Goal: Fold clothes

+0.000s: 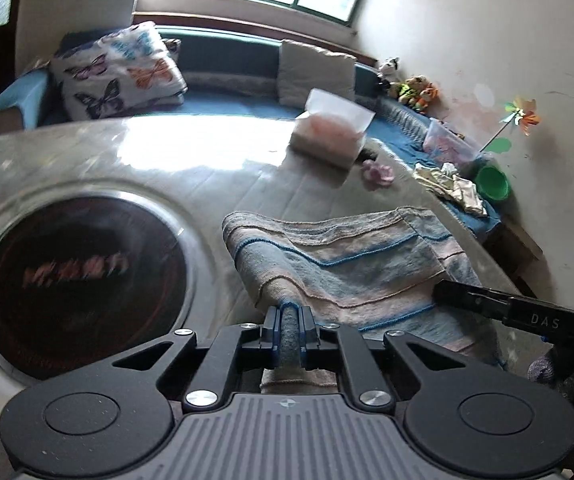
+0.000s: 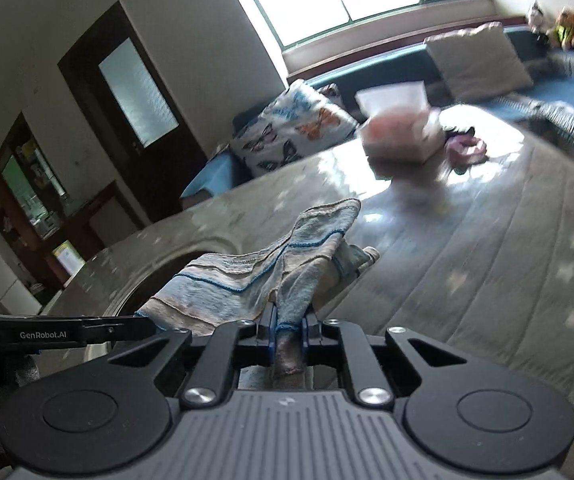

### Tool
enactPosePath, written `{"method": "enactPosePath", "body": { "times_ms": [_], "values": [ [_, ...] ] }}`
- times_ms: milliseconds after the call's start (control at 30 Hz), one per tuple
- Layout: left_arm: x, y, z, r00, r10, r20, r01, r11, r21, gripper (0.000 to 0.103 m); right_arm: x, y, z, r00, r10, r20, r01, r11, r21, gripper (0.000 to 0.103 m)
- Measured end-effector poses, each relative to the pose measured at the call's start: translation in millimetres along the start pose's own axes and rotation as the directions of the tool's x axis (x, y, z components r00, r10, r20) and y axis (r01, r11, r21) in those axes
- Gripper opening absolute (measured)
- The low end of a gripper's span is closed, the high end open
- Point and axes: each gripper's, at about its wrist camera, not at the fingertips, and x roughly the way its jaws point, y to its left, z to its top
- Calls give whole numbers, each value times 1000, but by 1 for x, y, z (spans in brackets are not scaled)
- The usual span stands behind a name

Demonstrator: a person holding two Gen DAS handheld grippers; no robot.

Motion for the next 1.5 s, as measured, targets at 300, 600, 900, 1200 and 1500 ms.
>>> {"method": "enactPosePath", "body": {
  "times_ms": [300, 600, 900, 1200, 1500],
  "values": [
    [40, -20, 34, 1000, -3, -3, 3, 999, 36, 10, 3, -21, 37, 996, -74, 54, 75, 997, -20, 10],
    [76, -18, 43, 999, 2, -38, -1, 1000, 31, 10, 25, -42, 50, 993, -111, 47, 112, 994, -6, 10],
    [105, -4, 31, 992, 53, -115, -50, 998, 23, 14, 56, -71, 33, 987, -156, -30, 158, 986, 54, 16],
    [98, -3, 46, 995, 83, -51, -81, 996, 37, 22, 48, -74, 43, 971, -237, 19, 237, 972, 6, 26],
    [124, -8, 63, 997, 60, -58, -57, 997, 52, 23, 87, -66, 60, 978, -206, -3, 206, 978, -28, 25]
  ]
}}
